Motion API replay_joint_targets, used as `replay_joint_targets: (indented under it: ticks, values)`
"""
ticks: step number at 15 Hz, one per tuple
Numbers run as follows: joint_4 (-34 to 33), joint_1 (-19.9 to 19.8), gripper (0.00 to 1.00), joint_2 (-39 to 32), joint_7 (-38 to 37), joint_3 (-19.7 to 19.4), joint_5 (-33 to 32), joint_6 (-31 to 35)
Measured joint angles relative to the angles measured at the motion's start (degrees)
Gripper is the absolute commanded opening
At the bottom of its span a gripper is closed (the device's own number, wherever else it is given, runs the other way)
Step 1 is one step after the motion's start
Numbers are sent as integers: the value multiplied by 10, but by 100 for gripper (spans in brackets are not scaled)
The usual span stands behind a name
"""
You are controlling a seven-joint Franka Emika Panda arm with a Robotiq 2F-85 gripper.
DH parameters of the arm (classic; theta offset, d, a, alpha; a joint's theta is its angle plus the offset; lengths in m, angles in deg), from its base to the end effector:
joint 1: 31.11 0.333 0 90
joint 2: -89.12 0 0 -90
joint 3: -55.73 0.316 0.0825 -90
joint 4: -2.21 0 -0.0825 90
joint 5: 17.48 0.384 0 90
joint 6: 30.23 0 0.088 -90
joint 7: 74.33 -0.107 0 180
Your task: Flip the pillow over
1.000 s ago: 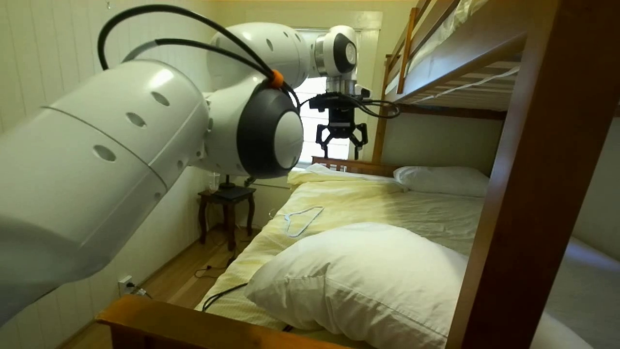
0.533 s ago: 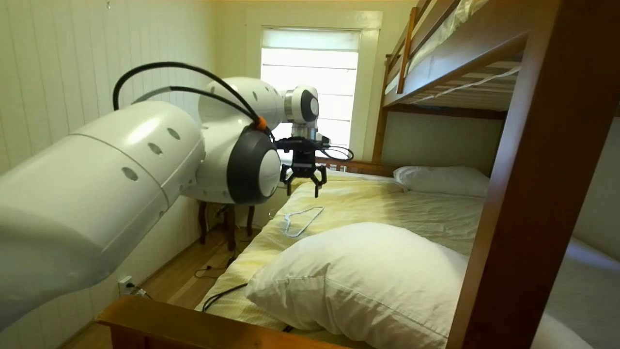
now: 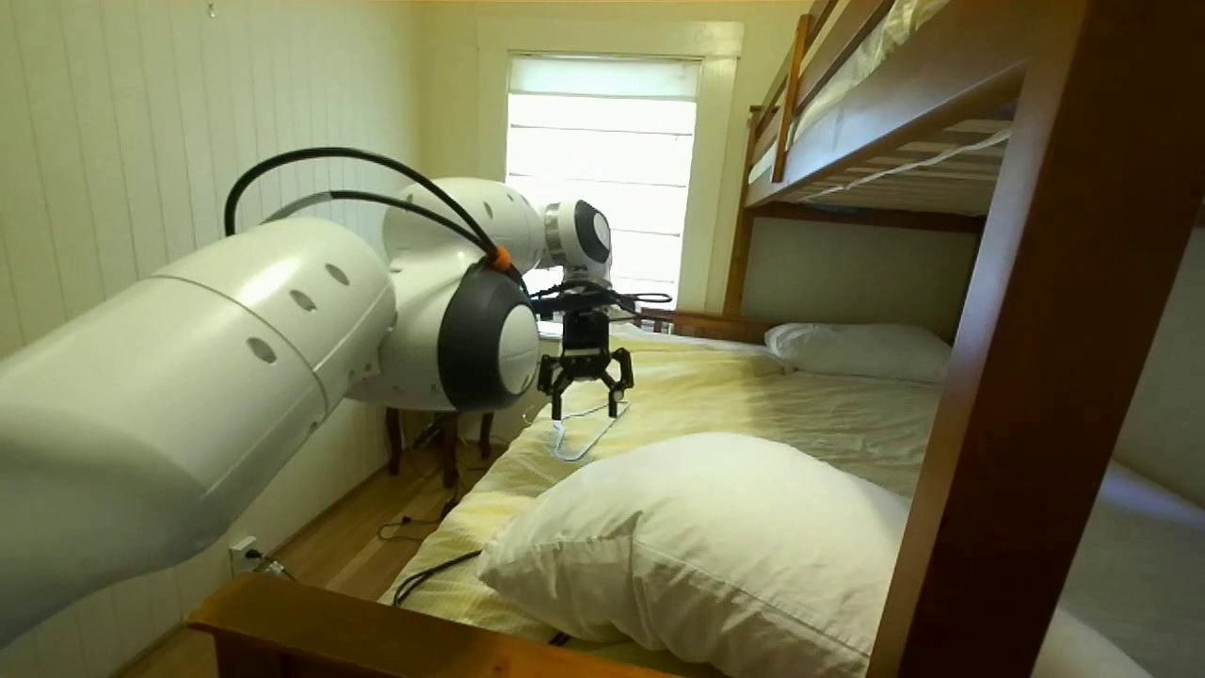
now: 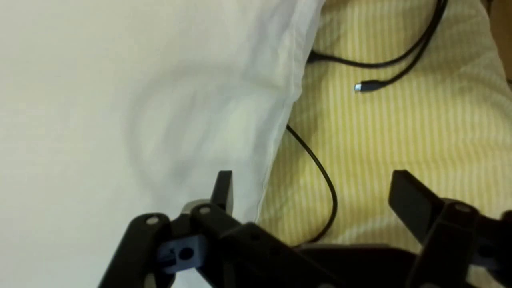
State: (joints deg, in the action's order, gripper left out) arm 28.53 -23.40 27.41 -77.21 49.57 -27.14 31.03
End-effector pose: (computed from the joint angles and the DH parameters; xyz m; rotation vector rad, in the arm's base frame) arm 0.7275 0.0420 0.3763 2.7855 -0.0497 -0.6326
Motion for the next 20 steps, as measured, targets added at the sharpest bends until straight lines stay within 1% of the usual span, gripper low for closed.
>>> replay_joint_targets:
  ticks: [3, 9, 11, 14, 15, 16, 20]
  values:
    - [0, -1, 100, -5, 0, -3, -8, -38]
    - [0, -1, 100, -15, 0, -5, -14, -43]
    - [0, 1, 100, -20, -1, -13, -34, -44]
    - [0, 2, 100, -48, -1, -21, -54, -44]
    - [1, 2, 75, -62, -1, -23, -58, -44]
    - [0, 4, 74, -76, -1, -26, -65, -43]
    - [0, 16, 47, -123, -1, -44, -97, -44]
